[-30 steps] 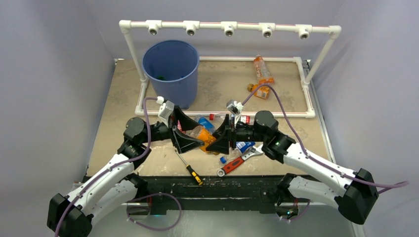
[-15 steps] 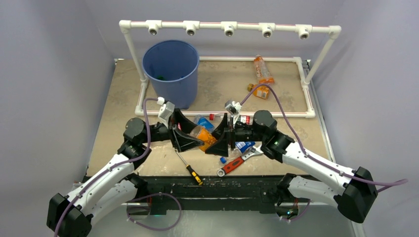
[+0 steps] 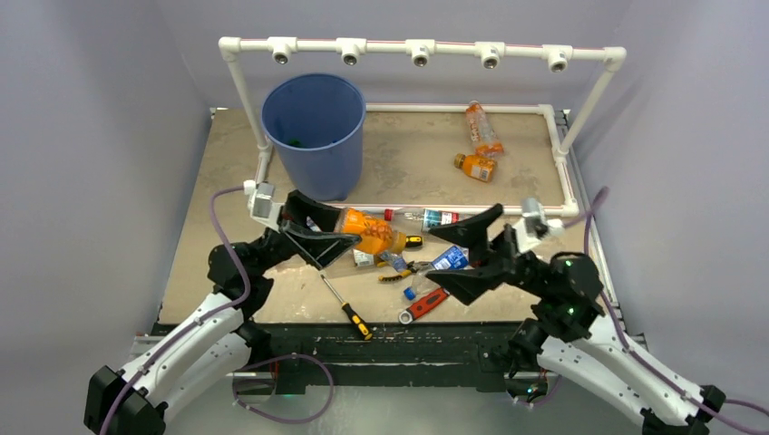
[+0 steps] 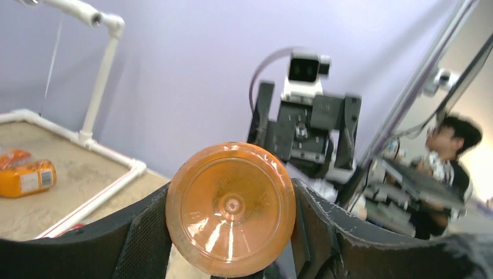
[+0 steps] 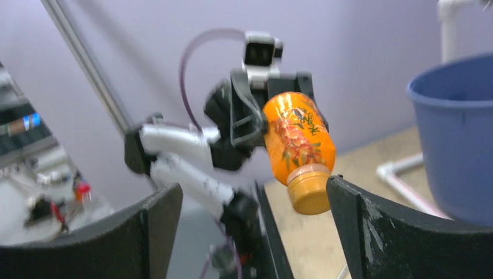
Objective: Put the plastic bottles in the bin
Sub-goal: Pick up the plastic bottle from the corner of the board.
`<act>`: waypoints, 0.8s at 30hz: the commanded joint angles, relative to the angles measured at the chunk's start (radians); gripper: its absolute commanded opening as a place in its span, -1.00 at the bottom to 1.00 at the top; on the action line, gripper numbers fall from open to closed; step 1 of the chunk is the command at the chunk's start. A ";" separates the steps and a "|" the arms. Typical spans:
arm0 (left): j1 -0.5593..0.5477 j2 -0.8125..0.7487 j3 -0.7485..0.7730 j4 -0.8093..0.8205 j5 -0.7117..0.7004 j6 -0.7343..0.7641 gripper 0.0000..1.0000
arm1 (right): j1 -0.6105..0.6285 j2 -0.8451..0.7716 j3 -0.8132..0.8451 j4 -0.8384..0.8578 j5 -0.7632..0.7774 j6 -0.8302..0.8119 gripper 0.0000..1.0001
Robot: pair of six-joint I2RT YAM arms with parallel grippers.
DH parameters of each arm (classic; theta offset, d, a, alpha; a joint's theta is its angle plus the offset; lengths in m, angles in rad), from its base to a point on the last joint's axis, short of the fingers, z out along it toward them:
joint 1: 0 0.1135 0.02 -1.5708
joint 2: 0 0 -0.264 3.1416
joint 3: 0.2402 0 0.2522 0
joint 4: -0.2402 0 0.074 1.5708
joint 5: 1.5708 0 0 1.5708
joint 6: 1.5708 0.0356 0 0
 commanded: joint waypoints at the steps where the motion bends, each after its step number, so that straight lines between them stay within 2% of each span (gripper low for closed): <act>1: -0.006 -0.002 -0.095 0.338 -0.303 -0.256 -1.00 | 0.004 -0.114 -0.174 0.279 0.213 0.128 0.93; 4: -0.006 0.022 -0.193 0.521 -0.462 -0.397 -1.00 | 0.004 -0.091 -0.256 0.476 0.237 0.207 0.91; 7: -0.007 0.050 -0.227 0.605 -0.499 -0.462 -1.00 | 0.004 0.023 -0.254 0.608 0.224 0.253 0.90; 11: -0.008 0.051 -0.225 0.615 -0.488 -0.484 -1.00 | 0.009 0.173 -0.212 0.743 0.229 0.288 0.91; 15: -0.008 0.024 -0.227 0.579 -0.487 -0.479 -1.00 | 0.024 0.293 -0.160 0.805 0.248 0.302 0.92; 21: -0.008 0.005 -0.234 0.540 -0.485 -0.470 -1.00 | 0.105 0.406 -0.117 0.903 0.308 0.299 0.94; 24: -0.009 0.010 -0.232 0.536 -0.477 -0.469 -1.00 | 0.145 0.456 -0.069 0.893 0.337 0.281 0.94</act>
